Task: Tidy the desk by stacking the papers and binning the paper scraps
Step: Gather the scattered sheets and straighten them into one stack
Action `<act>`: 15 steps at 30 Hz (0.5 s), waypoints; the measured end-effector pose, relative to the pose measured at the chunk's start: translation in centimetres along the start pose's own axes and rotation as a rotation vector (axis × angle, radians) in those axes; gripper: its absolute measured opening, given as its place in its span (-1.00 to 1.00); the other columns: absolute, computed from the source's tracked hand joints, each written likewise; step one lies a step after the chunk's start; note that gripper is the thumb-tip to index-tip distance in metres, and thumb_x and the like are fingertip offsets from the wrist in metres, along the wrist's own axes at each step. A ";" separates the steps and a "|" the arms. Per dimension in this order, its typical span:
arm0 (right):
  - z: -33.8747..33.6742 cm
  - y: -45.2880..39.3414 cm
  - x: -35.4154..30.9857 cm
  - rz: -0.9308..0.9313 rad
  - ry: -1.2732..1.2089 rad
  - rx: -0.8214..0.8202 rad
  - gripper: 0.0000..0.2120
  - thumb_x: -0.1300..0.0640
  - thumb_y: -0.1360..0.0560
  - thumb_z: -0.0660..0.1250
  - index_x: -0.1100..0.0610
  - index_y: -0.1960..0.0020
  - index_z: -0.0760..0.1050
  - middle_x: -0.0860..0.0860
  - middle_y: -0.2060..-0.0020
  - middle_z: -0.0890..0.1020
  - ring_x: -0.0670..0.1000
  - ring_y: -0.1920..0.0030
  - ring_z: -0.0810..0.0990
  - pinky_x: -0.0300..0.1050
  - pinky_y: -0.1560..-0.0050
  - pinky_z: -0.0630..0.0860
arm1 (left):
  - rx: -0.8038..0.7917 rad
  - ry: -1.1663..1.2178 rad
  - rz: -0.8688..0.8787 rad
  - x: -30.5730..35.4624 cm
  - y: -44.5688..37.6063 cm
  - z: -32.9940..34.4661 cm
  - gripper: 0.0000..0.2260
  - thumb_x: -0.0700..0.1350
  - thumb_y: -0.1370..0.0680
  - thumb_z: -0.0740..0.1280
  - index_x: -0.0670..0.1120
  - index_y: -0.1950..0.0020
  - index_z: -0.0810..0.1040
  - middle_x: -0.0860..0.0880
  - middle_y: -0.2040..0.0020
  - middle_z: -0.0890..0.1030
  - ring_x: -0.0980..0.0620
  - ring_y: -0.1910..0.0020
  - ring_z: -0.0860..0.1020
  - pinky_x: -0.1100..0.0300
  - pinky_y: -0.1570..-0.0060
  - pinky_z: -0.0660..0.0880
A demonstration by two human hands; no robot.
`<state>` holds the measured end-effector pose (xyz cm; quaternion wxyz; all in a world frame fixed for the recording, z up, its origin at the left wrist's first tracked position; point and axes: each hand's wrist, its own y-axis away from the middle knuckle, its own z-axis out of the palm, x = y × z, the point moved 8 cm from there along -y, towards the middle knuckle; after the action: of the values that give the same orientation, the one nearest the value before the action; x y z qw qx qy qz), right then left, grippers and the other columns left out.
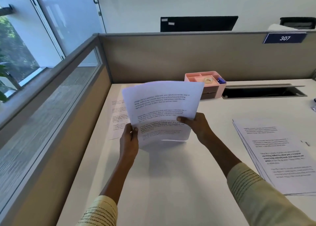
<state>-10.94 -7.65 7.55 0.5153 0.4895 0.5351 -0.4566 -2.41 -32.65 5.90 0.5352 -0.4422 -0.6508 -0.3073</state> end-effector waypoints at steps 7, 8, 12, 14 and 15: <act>-0.4 1.2 2.4 0.034 0.056 0.067 -0.81 0.23 -0.35 0.51 0.14 0.05 0.61 0.06 0.13 0.66 -0.03 0.14 0.59 -0.14 0.09 0.50 | 0.090 -0.018 -0.110 -1.9 0.5 0.0 -0.91 -0.16 -0.60 0.26 -0.12 -0.01 0.55 -0.07 0.01 0.64 -0.06 0.09 0.58 0.18 0.13 0.49; -0.9 1.2 2.2 0.027 0.068 0.097 -0.83 0.19 -0.37 0.50 0.14 0.06 0.61 0.07 0.14 0.66 0.00 0.15 0.58 -0.13 0.12 0.49 | 0.102 -0.005 -0.122 -2.0 0.4 0.1 -0.90 -0.14 -0.59 0.29 -0.13 -0.02 0.57 -0.09 0.01 0.65 -0.08 0.09 0.60 0.10 0.06 0.56; -3.7 1.5 -0.2 -0.024 0.114 0.184 -0.84 0.12 -0.40 0.48 0.20 0.13 0.58 0.06 0.26 0.62 0.00 0.30 0.51 -0.18 0.27 0.42 | 0.106 0.013 -0.100 -0.7 0.3 1.6 -0.96 -0.12 -0.54 0.36 0.00 0.05 0.59 -0.01 0.06 0.63 -0.10 0.05 0.63 -0.14 -0.02 0.58; -5.7 1.7 -1.4 -0.045 0.120 0.212 -0.80 0.11 -0.40 0.48 0.24 0.14 0.57 0.08 0.28 0.61 -0.01 0.33 0.50 -0.17 0.30 0.41 | 0.094 0.027 -0.084 0.9 0.8 3.2 -0.94 -0.15 -0.53 0.38 -0.01 0.03 0.61 0.00 0.09 0.63 -0.08 0.11 0.64 -0.12 0.00 0.59; -7.0 1.8 -1.9 -0.047 0.124 0.226 -0.80 0.11 -0.40 0.48 0.23 0.13 0.57 0.08 0.28 0.62 0.00 0.33 0.50 -0.16 0.30 0.41 | 0.082 0.035 -0.084 1.7 1.2 4.3 -0.92 -0.16 -0.52 0.39 -0.06 0.00 0.63 -0.01 0.11 0.63 -0.06 0.16 0.64 -0.07 0.02 0.61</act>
<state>-9.87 -0.61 9.82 0.4119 0.5590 0.5226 -0.4947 -3.22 -27.93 6.44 0.5508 -0.3866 -0.6714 -0.3104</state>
